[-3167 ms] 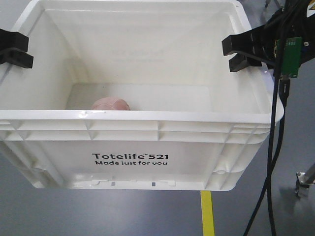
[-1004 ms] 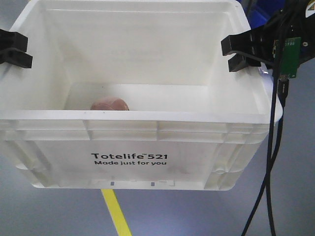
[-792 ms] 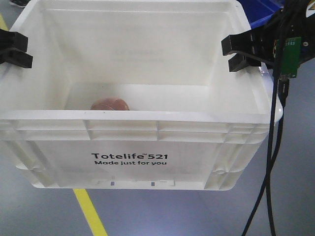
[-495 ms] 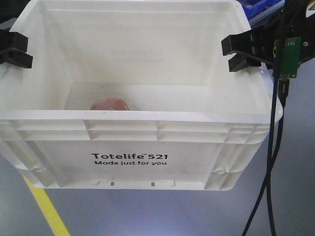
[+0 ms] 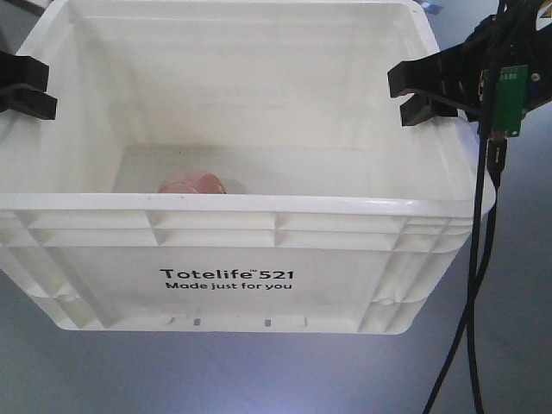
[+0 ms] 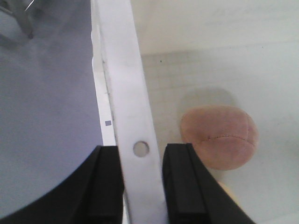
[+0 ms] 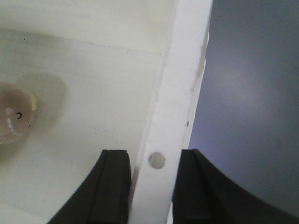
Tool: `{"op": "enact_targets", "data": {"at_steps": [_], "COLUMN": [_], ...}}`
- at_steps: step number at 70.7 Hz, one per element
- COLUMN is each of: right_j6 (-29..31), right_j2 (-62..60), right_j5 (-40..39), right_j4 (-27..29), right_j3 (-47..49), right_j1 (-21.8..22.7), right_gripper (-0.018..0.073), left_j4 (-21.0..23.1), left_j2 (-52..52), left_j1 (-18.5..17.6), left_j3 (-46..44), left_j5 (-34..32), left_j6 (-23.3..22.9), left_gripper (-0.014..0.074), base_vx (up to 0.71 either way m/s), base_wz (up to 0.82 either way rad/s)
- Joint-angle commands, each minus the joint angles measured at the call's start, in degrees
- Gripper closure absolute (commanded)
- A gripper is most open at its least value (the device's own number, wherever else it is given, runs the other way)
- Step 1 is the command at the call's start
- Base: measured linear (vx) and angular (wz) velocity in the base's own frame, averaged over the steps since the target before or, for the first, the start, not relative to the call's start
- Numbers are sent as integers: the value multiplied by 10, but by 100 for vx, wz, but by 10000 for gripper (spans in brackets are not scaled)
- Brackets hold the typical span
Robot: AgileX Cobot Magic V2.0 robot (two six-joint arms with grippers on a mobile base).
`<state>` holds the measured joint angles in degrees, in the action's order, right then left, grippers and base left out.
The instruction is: Place moving items into box and shelve
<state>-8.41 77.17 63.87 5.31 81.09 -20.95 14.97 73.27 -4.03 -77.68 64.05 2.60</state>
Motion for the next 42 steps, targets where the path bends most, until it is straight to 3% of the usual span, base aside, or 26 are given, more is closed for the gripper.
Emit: {"op": "enact_targets", "data": {"at_steps": [1,42], "right_j6": [17,17], "right_j2": [-25,-25], "right_j5": [-60,-60], "right_j4": [10,12], "right_j3": [25,25], "right_j1": [1,1], "right_gripper": [571,571], "left_j4": [23,23], "left_j2": [-23,-23], "left_j1": [-3,-3], "left_j3": [-27,-27], "left_j5": [-65,-65], "left_j6": [12,12], "left_gripper": [613,613], "base_vx": [35,35], "base_wz": [-54,-54]}}
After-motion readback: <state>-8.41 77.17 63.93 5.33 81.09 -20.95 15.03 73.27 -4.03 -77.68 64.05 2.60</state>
